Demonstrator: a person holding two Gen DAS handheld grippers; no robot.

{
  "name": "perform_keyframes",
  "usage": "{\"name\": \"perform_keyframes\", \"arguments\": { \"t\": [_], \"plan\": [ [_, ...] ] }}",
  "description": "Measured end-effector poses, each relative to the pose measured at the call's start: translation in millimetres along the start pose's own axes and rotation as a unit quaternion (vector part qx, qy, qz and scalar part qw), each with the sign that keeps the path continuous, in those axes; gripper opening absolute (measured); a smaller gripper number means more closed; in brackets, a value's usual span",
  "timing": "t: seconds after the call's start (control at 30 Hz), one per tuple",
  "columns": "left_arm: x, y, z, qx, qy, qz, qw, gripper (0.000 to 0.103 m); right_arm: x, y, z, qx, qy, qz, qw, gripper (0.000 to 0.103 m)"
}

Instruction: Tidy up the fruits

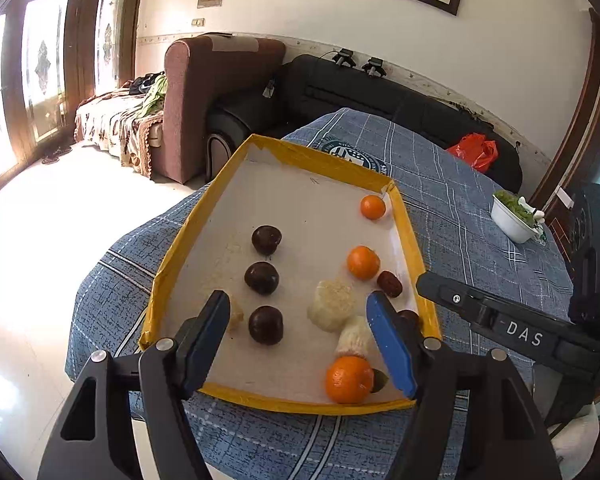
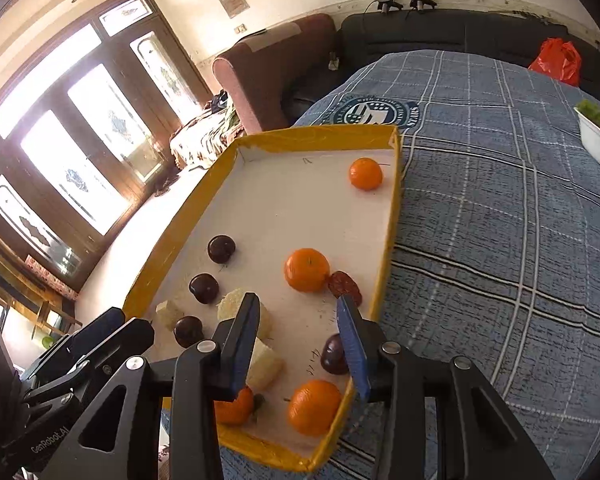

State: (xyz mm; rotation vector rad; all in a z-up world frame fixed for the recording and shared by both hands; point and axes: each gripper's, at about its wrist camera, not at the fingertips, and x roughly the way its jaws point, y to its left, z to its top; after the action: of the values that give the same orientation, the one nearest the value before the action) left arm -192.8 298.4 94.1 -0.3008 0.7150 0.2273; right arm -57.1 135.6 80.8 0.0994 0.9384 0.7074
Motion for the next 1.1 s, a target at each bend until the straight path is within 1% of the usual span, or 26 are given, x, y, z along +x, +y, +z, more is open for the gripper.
{"name": "perform_keyframes", "arguments": {
  "t": [0.17, 0.27, 0.33, 0.4, 0.5, 0.63, 0.7, 0.77, 0.97, 1.1],
  "plan": [
    [-17.0, -33.6, -5.5, 0.035, -0.03, 0.02, 0.9987, 0.082, -39.1, -25.7, -23.7, 0.034, -0.042, -0.022, 0.998, 0.052],
    [-23.3, -47.8, -10.0, 0.042, -0.042, 0.03, 0.9978, 0.086, -56.7, -43.5, -38.8, 0.051, -0.061, -0.045, 0.996, 0.054],
    [-25.1, -55.1, -14.4, 0.041, -0.044, 0.042, 0.9973, 0.088, -63.3, -55.4, -46.3, 0.064, -0.067, -0.058, 0.994, 0.054],
    [-26.4, -61.7, -18.5, 0.043, -0.045, 0.058, 0.9964, 0.091, -69.7, -64.9, -53.3, 0.072, -0.068, -0.063, 0.993, 0.054],
    [-27.7, -68.5, -22.9, 0.047, -0.047, 0.076, 0.9949, 0.092, -79.3, -70.0, -61.9, 0.071, -0.073, -0.07, 0.992, 0.054],
    [-28.5, -74.9, -28.2, 0.052, -0.044, 0.082, 0.9943, 0.093, -88.7, -68.2, -68.9, 0.056, -0.082, -0.077, 0.992, 0.057],
    [-29.5, -78.4, -31.8, 0.056, -0.044, 0.083, 0.994, 0.093, -91.6, -65.4, -71.4, 0.047, -0.086, -0.079, 0.992, 0.062],
    [-30.2, -81.2, -35.0, 0.059, -0.043, 0.081, 0.994, 0.093, -95.3, -63.4, -75.0, 0.039, -0.09, -0.085, 0.992, 0.064],
    [-32.5, -87.7, -43.3, 0.066, -0.041, 0.075, 0.9942, 0.093, -103.2, -66.8, -85.4, 0.042, -0.098, -0.088, 0.99, 0.065],
    [-40.4, -92.8, -46.2, 0.068, -0.051, 0.067, 0.9941, 0.093, -109.7, -65.7, -91.2, 0.043, -0.102, -0.09, 0.99, 0.066]
  ]
}}
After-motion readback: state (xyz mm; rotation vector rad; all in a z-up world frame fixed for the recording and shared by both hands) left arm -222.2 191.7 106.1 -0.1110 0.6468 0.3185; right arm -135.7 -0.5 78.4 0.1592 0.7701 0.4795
